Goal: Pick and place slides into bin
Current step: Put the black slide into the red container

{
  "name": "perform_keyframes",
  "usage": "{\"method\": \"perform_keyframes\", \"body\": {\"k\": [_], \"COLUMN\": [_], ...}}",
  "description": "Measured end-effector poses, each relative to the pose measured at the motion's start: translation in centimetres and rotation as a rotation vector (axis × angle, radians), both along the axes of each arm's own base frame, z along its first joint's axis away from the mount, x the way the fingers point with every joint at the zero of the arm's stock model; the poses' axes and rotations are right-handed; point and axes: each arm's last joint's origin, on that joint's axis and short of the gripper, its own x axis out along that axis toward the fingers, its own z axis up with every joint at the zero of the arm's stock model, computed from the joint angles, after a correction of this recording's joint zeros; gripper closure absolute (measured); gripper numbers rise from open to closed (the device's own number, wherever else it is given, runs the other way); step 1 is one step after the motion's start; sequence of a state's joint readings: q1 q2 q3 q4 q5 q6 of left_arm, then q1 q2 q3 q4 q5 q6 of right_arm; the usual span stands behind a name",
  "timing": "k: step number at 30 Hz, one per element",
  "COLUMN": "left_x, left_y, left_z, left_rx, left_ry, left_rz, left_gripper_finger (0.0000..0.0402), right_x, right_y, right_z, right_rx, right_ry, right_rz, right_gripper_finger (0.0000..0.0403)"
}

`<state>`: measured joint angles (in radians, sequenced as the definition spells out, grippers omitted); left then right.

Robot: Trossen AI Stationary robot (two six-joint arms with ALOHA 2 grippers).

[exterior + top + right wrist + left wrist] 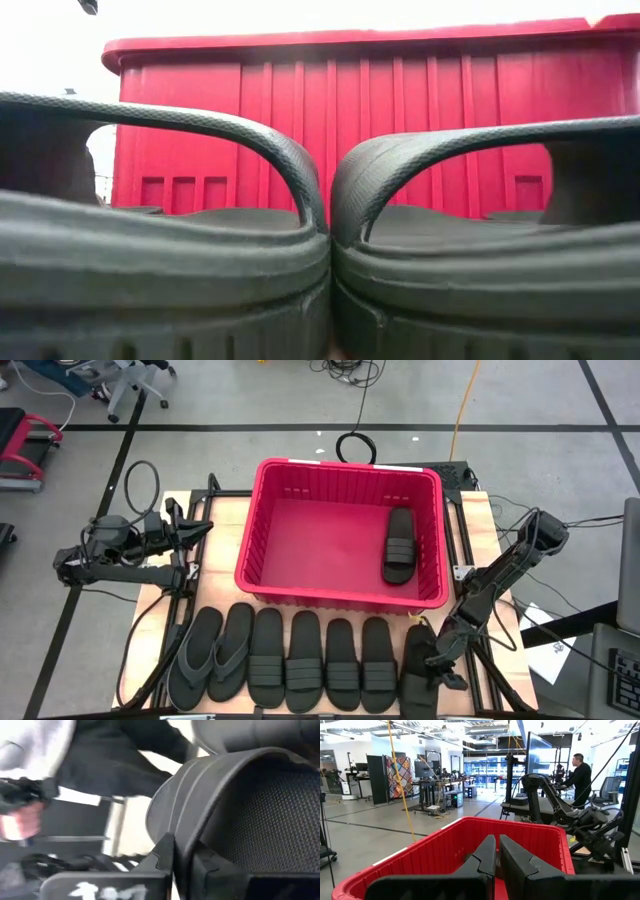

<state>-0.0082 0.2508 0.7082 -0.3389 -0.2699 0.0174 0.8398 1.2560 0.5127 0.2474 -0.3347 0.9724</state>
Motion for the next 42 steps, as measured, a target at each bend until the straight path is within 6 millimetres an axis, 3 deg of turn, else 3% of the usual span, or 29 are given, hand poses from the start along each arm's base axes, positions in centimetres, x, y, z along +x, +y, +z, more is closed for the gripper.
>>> {"method": "perform_keyframes", "body": {"k": [5, 14, 19, 24, 28, 35, 42], "left_x": [0.0, 0.0, 0.0, 0.0, 0.0, 0.4, 1.3], "left_y": [0.0, 0.0, -0.1, -0.3, -0.3, -0.3, 0.1], "left_z": [0.0, 0.0, 0.4, 0.9, 1.0, 0.7, 0.0], "left_rx": [0.000, -0.059, -0.245, -0.430, -0.460, -0.585, -0.650], "left_ry": [0.000, -0.015, -0.105, -0.194, -0.200, -0.191, -0.156], "left_rz": [0.000, -0.011, -0.058, -0.165, -0.193, -0.183, -0.046], "left_gripper_finger": [0.0376, 0.0376, 0.0376, 0.0376, 0.0376, 0.0376, 0.0376], "right_x": [0.7, 0.5, 0.7, 0.0, -1.0, -3.8, -6.9], "right_y": [1.7, 3.1, 2.4, -0.9, -4.7, -11.4, -16.3], "right_z": [3.4, 7.3, 12.5, 18.5, 22.5, 26.3, 27.6], "right_rx": [0.051, -0.080, -0.180, -0.370, -0.580, -0.911, -1.116], "right_ry": [-0.065, -0.001, 0.006, -0.103, -0.239, -0.435, -0.529], "right_rz": [0.067, 0.137, 0.174, 0.105, -0.047, -0.319, -0.493], "right_gripper_finger": [0.0397, 0.0400, 0.0400, 0.0399, 0.0399, 0.0398, 0.0397]}}
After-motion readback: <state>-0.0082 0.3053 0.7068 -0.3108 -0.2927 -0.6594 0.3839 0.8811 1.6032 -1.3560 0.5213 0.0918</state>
